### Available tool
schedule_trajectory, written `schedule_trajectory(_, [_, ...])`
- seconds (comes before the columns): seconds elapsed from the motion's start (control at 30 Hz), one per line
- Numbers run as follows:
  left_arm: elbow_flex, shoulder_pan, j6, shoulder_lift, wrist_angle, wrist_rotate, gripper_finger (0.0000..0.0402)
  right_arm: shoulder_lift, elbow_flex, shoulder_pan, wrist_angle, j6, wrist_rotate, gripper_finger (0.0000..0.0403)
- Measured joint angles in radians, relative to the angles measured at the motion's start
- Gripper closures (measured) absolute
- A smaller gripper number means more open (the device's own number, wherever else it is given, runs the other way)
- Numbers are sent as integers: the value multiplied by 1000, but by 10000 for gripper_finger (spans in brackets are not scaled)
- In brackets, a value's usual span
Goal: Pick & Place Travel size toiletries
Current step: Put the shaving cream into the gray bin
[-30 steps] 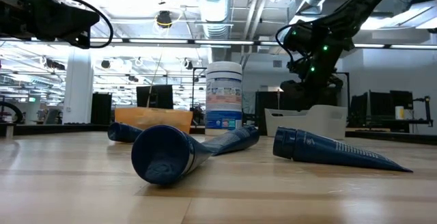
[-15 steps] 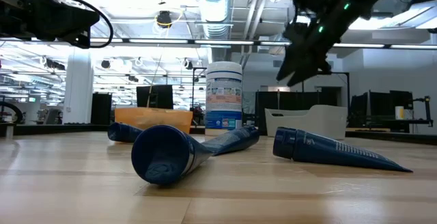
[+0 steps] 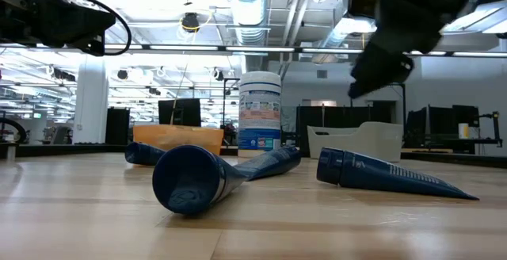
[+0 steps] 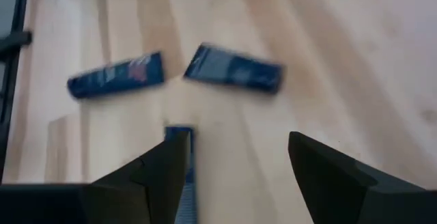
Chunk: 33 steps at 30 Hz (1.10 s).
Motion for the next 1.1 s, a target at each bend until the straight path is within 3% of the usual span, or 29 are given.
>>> schedule_trajectory(0.33, [0, 0, 0, 2, 1, 0, 401, 241, 49, 154, 161, 7, 32, 163])
schedule_trajectory(0.77, [0, 0, 0, 32, 7, 0, 401, 513, 254, 175, 29, -69, 122, 163])
schedule_trajectory(1.0, [0, 0, 0, 51, 16, 0, 401, 557, 287, 173, -2, -83, 149, 166])
schedule_trajectory(1.1, [0, 0, 0, 50, 21, 0, 401, 554, 286, 173, -3, -111, 147, 187])
